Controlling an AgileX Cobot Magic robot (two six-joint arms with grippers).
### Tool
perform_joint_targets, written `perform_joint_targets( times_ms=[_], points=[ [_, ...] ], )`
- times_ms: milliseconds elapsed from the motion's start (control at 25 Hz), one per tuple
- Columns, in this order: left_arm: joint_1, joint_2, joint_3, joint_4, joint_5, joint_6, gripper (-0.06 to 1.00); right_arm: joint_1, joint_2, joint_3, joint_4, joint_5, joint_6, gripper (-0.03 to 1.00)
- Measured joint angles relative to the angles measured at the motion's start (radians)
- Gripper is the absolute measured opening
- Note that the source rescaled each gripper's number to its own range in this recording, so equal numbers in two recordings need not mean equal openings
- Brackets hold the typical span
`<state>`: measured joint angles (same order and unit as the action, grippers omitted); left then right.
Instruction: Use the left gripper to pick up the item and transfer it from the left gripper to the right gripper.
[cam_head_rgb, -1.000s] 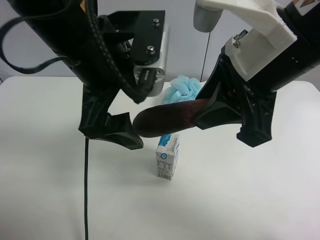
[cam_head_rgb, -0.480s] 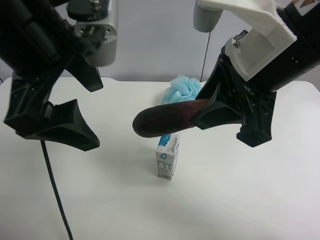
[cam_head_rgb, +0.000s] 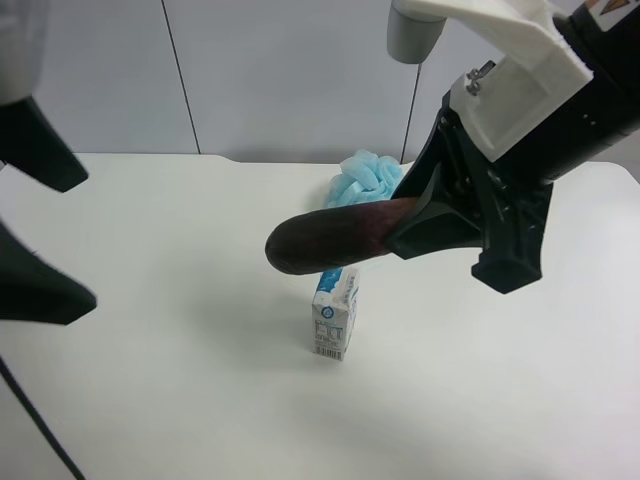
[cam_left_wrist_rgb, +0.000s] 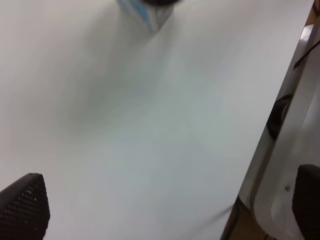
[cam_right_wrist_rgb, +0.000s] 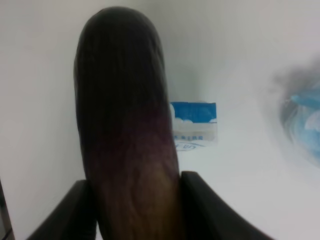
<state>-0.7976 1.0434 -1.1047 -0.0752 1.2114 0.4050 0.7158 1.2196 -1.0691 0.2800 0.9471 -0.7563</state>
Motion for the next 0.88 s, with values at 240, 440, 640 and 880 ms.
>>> perform_joint_targets(
  times_ms=[240, 440, 640, 880],
  points=[
    [0.0, -0.236, 0.18, 0.004, 0.003, -0.06, 0.99, 0.0, 0.0, 0.0, 0.0, 0.0, 0.001, 0.0],
    [0.0, -0.442, 0.302, 0.004, 0.004, -0.173, 0.99, 0.0, 0.0, 0.0, 0.0, 0.0, 0.002, 0.0],
    [0.0, -0.643, 0.417, 0.004, -0.033, -0.198, 0.99, 0.0, 0.0, 0.0, 0.0, 0.0, 0.002, 0.0],
    [0.0, -0.839, 0.523, 0.004, -0.066, -0.272, 0.99, 0.0, 0.0, 0.0, 0.0, -0.002, 0.002, 0.0]
  ],
)
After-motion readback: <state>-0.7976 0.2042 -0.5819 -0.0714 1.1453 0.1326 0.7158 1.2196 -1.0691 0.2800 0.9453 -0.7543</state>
